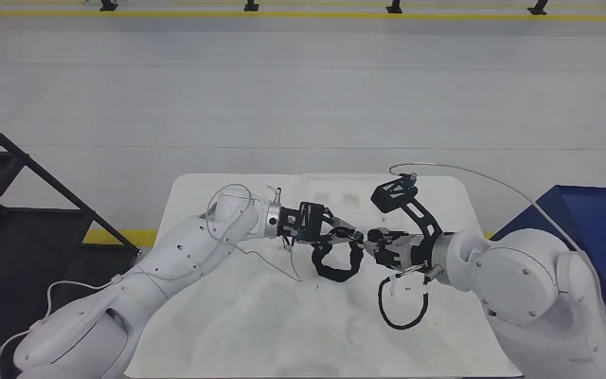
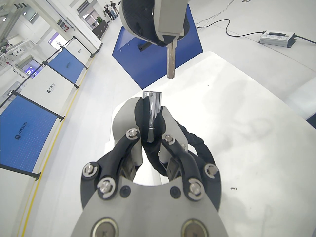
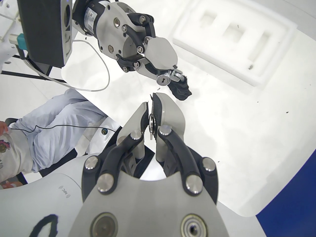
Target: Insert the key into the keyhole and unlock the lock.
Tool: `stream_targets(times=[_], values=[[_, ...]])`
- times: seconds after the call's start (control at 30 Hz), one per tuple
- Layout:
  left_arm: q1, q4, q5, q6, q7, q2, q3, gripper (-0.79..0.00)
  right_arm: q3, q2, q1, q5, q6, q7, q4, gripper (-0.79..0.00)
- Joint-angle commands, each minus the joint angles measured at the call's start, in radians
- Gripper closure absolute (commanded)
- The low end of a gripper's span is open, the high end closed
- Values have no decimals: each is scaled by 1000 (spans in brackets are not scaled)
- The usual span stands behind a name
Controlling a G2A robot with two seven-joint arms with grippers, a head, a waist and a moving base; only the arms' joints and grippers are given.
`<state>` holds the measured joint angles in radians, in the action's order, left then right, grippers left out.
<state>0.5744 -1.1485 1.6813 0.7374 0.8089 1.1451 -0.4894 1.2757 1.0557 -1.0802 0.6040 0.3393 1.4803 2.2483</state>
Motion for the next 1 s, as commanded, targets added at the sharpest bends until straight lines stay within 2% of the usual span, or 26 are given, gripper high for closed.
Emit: stream_targets(times=[0.0, 0.4, 0.97], values=[[1, 11, -4, -3, 3, 5, -1, 0, 13, -4, -15, -22, 23, -22, -3, 0], [11, 32, 6, 7, 11, 26, -1, 0, 14, -32, -37, -46, 89, -88, -4, 0], [15, 36, 50, 29, 37, 40, -7, 0, -7, -66, -32, -62, 117, -116, -23, 0]])
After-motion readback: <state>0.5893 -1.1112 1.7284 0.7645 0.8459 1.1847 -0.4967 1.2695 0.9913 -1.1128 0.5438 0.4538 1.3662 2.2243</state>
